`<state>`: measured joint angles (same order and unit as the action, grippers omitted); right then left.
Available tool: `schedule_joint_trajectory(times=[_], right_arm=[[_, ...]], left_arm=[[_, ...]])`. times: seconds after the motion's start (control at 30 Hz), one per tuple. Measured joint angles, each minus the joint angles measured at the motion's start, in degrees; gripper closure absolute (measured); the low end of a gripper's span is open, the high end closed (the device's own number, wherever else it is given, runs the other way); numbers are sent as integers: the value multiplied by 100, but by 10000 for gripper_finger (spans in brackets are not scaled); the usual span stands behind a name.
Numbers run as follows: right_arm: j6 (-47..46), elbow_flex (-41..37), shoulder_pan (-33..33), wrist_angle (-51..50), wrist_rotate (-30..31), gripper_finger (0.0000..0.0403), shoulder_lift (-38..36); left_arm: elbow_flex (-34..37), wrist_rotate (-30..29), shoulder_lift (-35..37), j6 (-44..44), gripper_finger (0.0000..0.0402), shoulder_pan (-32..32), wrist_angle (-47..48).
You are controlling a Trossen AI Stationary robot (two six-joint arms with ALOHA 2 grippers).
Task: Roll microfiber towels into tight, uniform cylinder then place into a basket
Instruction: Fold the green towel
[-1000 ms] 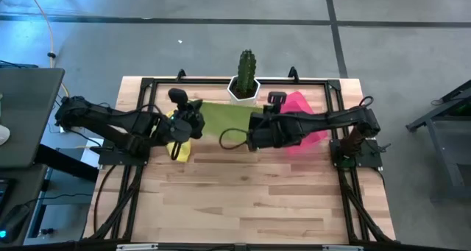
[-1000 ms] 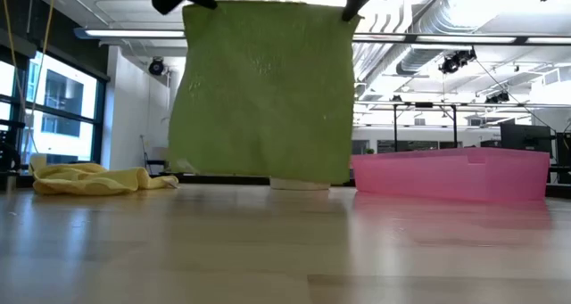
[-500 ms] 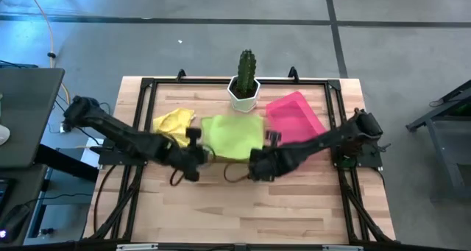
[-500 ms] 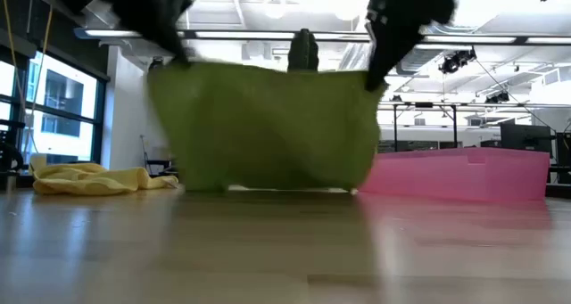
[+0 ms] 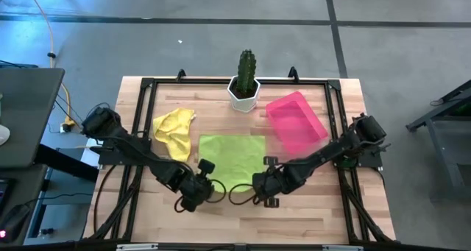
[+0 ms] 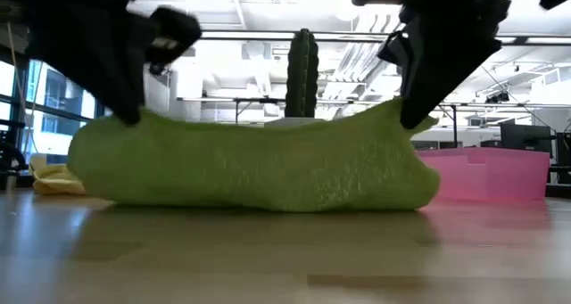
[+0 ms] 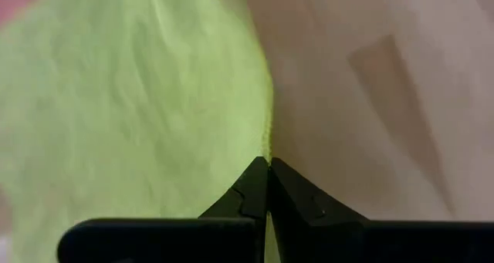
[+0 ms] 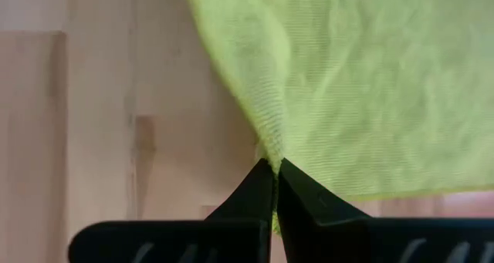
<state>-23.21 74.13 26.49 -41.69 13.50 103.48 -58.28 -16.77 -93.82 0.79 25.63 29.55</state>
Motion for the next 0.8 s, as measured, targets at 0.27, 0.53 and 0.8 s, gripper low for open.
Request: schedule_joint_trajectory(times=[0.27,0.53,0.8], right_arm=[[684,4,-465,-364,577,403,-2],[1329,4,-1194,-483,778,402,-2],[1562,4,-1917,-592,450,402,-4]], left_arm=[[-539,-1494,17,-39,400,-197,1157],[-529,-1562,-37,51,395,-956,1634],[-531,-1168,-31,-51,394,-1815,1534]])
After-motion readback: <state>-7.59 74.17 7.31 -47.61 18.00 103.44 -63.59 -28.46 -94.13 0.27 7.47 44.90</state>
